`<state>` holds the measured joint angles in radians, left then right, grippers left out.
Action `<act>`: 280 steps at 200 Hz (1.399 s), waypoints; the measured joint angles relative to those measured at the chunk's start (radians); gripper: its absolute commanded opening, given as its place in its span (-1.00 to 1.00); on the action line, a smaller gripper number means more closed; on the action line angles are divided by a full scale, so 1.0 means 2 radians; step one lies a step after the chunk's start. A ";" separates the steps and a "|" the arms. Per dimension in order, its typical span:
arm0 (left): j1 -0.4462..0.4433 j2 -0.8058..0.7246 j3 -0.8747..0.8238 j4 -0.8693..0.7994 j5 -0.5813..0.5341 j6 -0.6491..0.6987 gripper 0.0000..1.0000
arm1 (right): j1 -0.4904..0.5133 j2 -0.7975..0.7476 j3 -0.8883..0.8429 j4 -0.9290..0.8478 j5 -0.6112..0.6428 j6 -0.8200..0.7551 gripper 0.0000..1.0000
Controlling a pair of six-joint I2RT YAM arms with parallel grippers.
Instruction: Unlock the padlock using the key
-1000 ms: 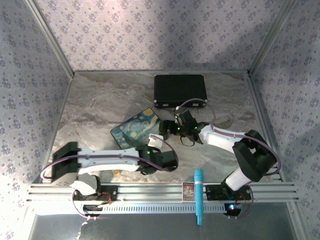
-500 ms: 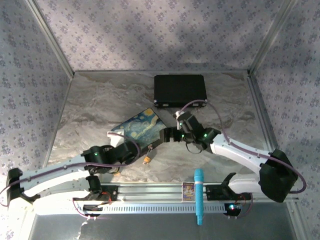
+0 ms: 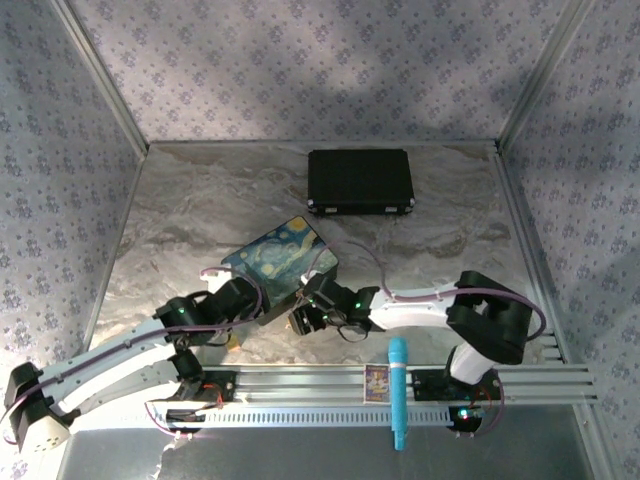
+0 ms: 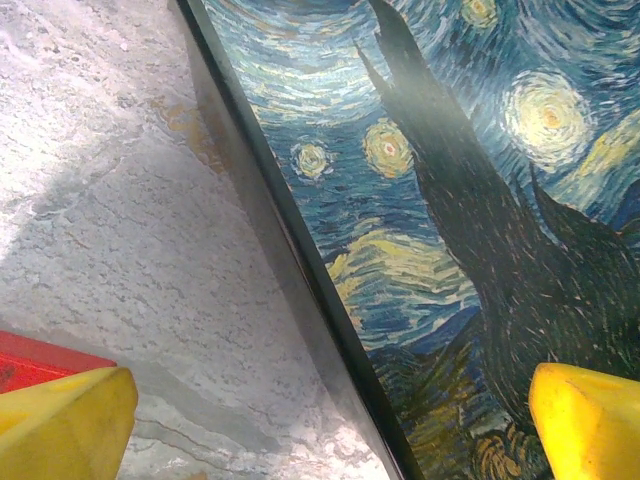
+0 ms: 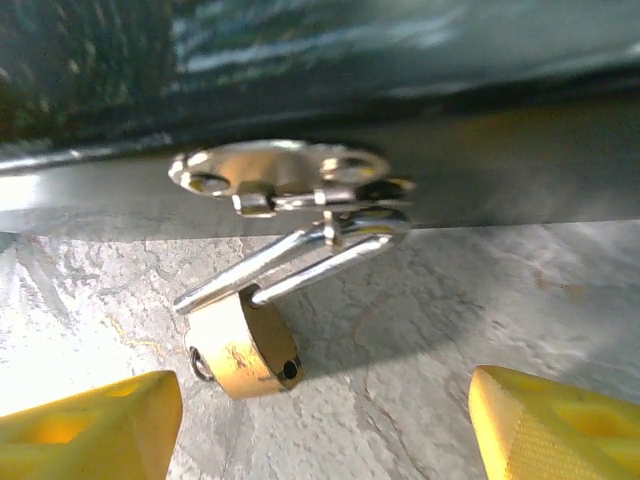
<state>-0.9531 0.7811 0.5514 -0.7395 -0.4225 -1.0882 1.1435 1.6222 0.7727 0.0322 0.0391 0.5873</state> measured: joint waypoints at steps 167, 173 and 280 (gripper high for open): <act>0.069 0.051 0.000 0.055 0.018 0.034 0.95 | 0.028 0.044 -0.014 0.106 0.023 0.040 -0.63; 0.071 0.055 0.000 0.058 0.019 0.035 0.95 | 0.026 0.041 -0.023 0.119 0.020 0.046 -0.64; 0.069 0.163 0.108 0.038 -0.077 0.153 0.90 | -0.026 0.019 -0.136 0.303 -0.054 0.131 -0.90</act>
<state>-0.8146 1.1065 0.7681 -0.6640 -0.5770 -0.7826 1.0908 1.6611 0.4999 0.6384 -0.0685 0.8490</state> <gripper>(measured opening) 0.948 0.134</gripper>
